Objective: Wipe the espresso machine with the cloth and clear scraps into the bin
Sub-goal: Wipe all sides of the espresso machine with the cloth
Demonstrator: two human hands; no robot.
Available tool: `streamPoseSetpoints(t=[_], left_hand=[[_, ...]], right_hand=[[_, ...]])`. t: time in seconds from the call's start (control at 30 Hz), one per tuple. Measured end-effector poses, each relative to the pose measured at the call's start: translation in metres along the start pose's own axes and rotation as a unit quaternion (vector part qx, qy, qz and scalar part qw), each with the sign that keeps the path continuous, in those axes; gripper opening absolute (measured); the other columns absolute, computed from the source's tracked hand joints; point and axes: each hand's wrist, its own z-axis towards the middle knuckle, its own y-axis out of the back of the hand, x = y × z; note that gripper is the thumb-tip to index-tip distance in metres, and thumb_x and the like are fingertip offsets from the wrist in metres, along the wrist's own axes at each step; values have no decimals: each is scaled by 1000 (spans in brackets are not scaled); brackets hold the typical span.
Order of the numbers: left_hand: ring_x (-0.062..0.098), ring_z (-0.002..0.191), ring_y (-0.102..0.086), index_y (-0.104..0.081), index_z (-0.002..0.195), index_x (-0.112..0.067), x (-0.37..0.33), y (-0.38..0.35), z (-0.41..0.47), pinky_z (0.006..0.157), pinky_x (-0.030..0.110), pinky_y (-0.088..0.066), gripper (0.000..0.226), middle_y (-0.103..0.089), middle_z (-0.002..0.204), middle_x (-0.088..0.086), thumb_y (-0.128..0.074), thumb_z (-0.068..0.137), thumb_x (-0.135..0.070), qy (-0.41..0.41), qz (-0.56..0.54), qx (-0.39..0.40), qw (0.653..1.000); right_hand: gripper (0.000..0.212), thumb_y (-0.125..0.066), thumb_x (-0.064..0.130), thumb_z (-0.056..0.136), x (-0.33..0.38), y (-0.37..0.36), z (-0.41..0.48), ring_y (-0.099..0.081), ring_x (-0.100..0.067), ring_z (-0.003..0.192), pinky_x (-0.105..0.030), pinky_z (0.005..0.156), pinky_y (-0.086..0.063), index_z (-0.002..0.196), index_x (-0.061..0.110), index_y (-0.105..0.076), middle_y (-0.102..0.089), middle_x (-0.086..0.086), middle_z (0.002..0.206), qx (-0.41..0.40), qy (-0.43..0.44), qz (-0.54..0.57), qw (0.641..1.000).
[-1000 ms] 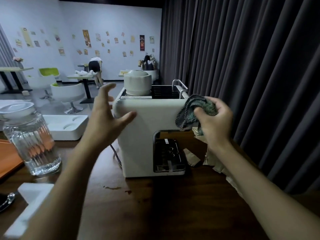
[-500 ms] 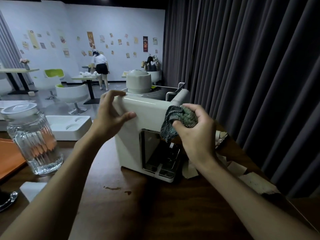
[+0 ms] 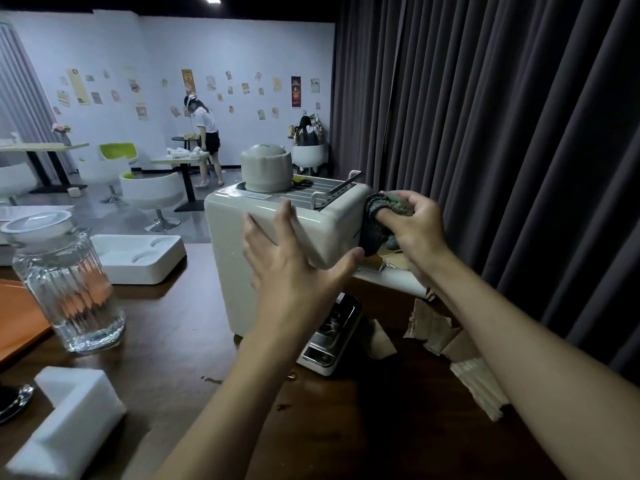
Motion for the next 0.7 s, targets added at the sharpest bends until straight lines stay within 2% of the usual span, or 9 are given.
streamPoseSetpoints(t=[0.1, 0.2, 0.37, 0.5, 0.57, 0.63, 0.7], left_hand=[[28, 150, 13, -14, 146, -38, 3, -12, 1, 116, 62, -19, 103, 15, 159, 5, -80, 68, -56, -1, -8, -14, 1000], [29, 151, 11, -19, 146, -34, 8, -14, 4, 118, 56, -19, 99, 9, 161, 10, -82, 70, -45, -11, -8, -27, 1000], [29, 150, -14, -31, 142, -36, 22, 8, 17, 117, 52, -29, 91, -18, 159, 10, -81, 66, -39, -27, -29, -36, 999], [30, 132, -46, -35, 138, -44, 50, 42, 42, 99, 55, -49, 89, -39, 142, -3, -79, 60, -43, -38, -64, 11, 997], [15, 126, -50, -38, 135, -43, 61, 56, 49, 92, 47, -55, 86, -41, 138, -5, -79, 60, -40, -51, -75, 33, 995], [-12, 118, -47, -38, 133, -41, 67, 67, 49, 82, 26, -57, 84, -42, 139, -2, -79, 60, -37, -54, -97, 53, 992], [-19, 110, -49, -37, 131, -41, 71, 74, 46, 75, 19, -56, 83, -45, 134, -7, -80, 62, -31, -49, -128, 71, 988]], right_hand=[[16, -64, -3, 85, 2, 2, 16, -64, -30, 85, -42, 75, -56, 100, 4, -64, -67, -17, 91, 67, -48, 26, 996], [16, -60, -5, 88, 0, 5, 21, -63, -31, 89, -47, 83, -55, 100, 4, -63, -66, -19, 94, 108, -90, 64, 988], [19, -64, -7, 84, 1, 3, 10, -67, -26, 85, -48, 86, -57, 93, 10, -66, -68, -14, 90, 121, -55, 22, 991], [20, -68, -4, 82, 3, -4, -13, -67, -26, 87, -46, 83, -58, 95, 10, -67, -69, -14, 92, 104, -6, -10, 995], [21, -69, -4, 81, 5, -9, -26, -69, -26, 88, -46, 82, -59, 96, 11, -67, -71, -12, 91, 99, 8, -9, 995], [23, -69, -4, 81, 8, -16, -40, -69, -26, 89, -47, 82, -59, 96, 13, -67, -71, -12, 92, 93, 26, -7, 995], [25, -70, -4, 80, 11, -22, -52, -69, -26, 89, -48, 82, -58, 93, 16, -67, -71, -11, 91, 83, 37, -4, 996]])
